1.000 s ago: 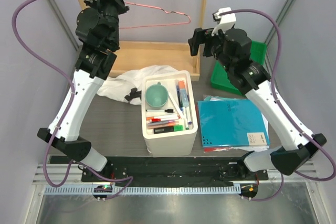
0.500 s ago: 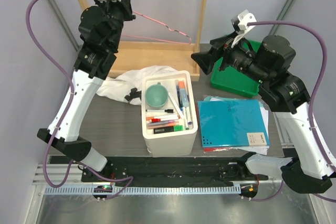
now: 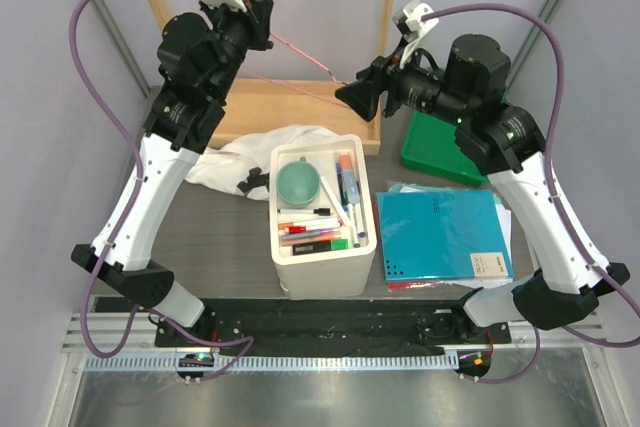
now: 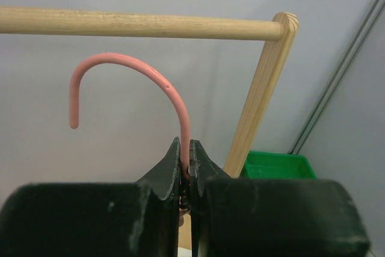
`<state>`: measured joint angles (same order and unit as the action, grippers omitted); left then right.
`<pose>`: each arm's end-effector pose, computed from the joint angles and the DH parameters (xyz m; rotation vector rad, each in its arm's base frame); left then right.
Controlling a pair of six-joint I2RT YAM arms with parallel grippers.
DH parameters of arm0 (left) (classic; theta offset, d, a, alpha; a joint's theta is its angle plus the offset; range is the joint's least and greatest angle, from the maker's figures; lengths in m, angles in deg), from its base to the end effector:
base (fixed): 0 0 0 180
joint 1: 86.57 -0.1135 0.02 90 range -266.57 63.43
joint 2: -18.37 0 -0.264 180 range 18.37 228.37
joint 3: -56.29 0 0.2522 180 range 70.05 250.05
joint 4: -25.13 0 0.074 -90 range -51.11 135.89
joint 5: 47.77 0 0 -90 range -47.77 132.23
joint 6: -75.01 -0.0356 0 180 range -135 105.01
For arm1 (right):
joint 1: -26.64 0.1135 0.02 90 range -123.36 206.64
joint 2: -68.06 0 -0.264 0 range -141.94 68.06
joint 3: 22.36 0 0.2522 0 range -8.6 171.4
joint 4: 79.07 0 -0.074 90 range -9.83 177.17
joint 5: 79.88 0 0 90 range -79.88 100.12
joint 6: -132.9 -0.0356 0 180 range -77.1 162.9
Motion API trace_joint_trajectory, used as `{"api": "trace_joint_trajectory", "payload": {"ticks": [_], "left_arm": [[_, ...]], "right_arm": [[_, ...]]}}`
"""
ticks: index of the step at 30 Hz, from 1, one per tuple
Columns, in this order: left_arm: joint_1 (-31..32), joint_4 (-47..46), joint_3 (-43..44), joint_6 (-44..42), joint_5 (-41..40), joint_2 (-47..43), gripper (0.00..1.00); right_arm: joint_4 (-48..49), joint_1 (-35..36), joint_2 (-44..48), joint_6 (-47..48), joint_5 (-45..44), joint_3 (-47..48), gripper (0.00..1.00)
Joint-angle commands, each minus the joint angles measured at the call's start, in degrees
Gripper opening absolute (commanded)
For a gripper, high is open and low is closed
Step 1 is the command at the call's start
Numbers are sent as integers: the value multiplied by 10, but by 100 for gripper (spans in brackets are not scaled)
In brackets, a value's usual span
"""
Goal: Remove the t-shirt from the hanger
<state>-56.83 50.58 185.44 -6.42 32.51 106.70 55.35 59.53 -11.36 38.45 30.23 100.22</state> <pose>0.2707 -0.1477 0.5712 0.0972 1.3169 -0.4595 0.2141 0.1530 0.5410 -0.6748 1.5253 0.7808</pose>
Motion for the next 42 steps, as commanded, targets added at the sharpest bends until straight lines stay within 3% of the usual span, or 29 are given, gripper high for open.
{"api": "trace_joint_trajectory", "payload": {"ticks": [1, 3, 13, 17, 19, 21, 22, 27, 32, 36, 42], "left_arm": [[10, 5, 18, -19, 15, -12, 0], [11, 5, 18, -19, 15, -12, 0], [32, -7, 14, -42, 1, -13, 0], [33, -8, 3, -44, 0, -18, 0], [33, -15, -11, -39, -7, -31, 4], [34, -43, -46, -30, -15, -46, 23], [33, -55, -60, -15, -26, -65, 41], [33, -95, -110, 39, -29, -108, 67], [33, -97, -149, 89, -11, -162, 76], [33, -81, -210, 123, -19, -232, 78], [33, -49, -386, 186, -44, -396, 80]], "right_arm": [[8, 12, 7, 5, -33, 7, 58], [2, 18, 3, 6, -49, 6, 49], [-5, 65, 1, 26, -137, -26, 41], [-4, 76, 3, 20, -191, -24, 1], [7, 84, 14, 7, -224, -35, 1], [34, 89, 34, -6, -265, -54, 1], [46, 90, 44, -12, -273, -81, 1], [90, 90, 100, -43, -319, -127, 1], [83, 90, 108, -49, -351, -133, 1], [79, 90, 114, -51, -390, -149, 1], [88, 90, 96, -71, -462, -136, 1]]}}
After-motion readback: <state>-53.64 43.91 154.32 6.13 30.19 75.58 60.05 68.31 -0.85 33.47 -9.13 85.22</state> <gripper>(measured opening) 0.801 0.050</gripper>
